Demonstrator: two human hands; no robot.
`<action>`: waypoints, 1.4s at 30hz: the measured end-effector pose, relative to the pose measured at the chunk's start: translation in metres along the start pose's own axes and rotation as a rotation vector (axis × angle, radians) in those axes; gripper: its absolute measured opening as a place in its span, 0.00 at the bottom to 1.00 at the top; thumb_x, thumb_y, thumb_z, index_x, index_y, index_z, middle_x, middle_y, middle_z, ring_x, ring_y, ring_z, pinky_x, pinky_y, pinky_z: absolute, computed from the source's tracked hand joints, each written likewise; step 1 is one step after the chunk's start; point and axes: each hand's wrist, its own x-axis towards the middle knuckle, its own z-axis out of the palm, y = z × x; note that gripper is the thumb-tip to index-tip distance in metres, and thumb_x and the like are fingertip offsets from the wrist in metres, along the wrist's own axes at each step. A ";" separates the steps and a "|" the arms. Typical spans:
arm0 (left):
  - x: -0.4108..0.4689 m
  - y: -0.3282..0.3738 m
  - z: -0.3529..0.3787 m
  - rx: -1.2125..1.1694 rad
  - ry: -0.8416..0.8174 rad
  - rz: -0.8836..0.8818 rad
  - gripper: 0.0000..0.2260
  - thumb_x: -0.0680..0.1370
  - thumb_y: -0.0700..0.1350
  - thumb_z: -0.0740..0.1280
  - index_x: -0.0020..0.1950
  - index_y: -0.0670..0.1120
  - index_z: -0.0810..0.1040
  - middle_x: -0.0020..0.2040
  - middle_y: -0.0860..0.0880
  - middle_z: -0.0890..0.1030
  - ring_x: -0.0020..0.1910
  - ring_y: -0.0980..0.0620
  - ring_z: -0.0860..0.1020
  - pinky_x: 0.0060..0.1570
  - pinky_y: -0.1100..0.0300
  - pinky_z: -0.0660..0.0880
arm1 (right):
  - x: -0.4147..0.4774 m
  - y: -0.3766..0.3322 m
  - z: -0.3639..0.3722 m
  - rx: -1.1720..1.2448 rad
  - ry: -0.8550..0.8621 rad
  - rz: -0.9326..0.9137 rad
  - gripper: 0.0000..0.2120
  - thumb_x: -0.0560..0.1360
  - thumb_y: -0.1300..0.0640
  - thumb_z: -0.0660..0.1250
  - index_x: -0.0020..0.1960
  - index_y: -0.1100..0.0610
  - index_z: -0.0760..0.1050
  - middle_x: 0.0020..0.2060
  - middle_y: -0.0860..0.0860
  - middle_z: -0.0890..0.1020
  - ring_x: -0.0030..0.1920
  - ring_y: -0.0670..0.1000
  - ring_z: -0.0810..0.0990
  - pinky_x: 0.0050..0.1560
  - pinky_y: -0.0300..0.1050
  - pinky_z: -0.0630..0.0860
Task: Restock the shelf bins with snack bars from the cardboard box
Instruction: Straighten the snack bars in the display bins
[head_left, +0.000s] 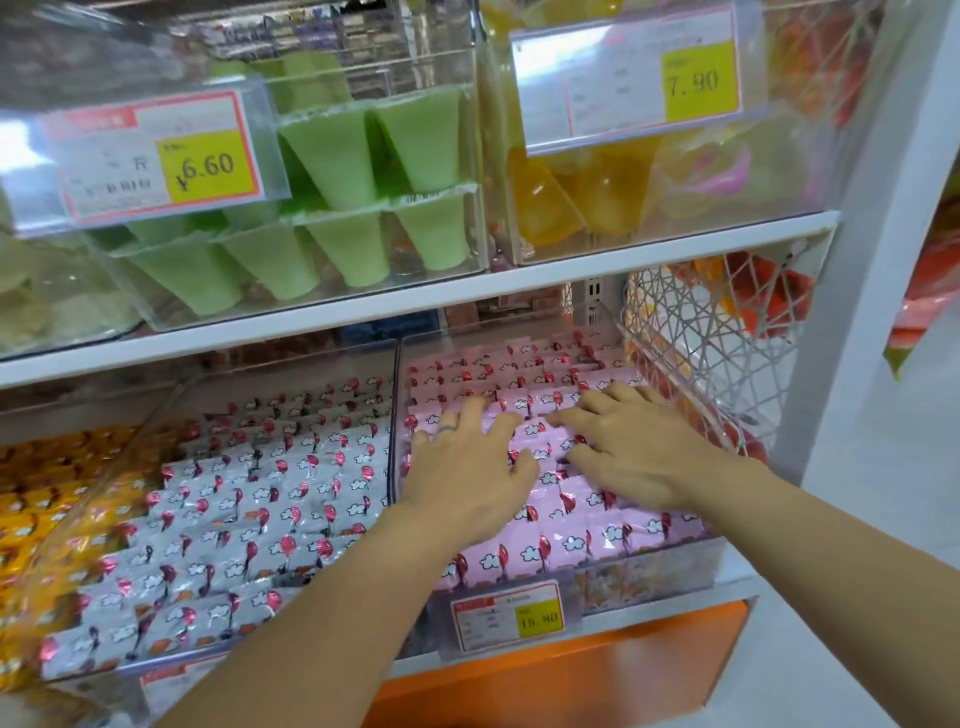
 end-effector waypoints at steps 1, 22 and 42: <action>-0.002 0.000 -0.001 0.005 -0.012 0.005 0.21 0.81 0.57 0.49 0.75 0.57 0.57 0.76 0.51 0.53 0.73 0.45 0.57 0.70 0.44 0.56 | -0.002 0.000 0.000 -0.002 -0.010 -0.007 0.42 0.64 0.36 0.32 0.74 0.45 0.59 0.66 0.47 0.69 0.62 0.50 0.63 0.67 0.52 0.58; 0.036 -0.004 0.000 0.070 -0.087 -0.019 0.25 0.81 0.61 0.47 0.77 0.56 0.53 0.78 0.53 0.51 0.75 0.43 0.54 0.72 0.42 0.54 | 0.035 0.005 -0.001 0.072 -0.014 0.040 0.28 0.76 0.41 0.43 0.68 0.47 0.69 0.70 0.49 0.69 0.67 0.55 0.64 0.68 0.55 0.62; 0.084 -0.015 -0.007 0.025 -0.174 -0.151 0.30 0.77 0.67 0.47 0.77 0.59 0.48 0.79 0.49 0.48 0.76 0.40 0.52 0.71 0.41 0.55 | 0.079 0.010 -0.004 0.097 -0.044 0.132 0.25 0.79 0.45 0.48 0.76 0.43 0.52 0.77 0.48 0.53 0.76 0.55 0.49 0.73 0.60 0.48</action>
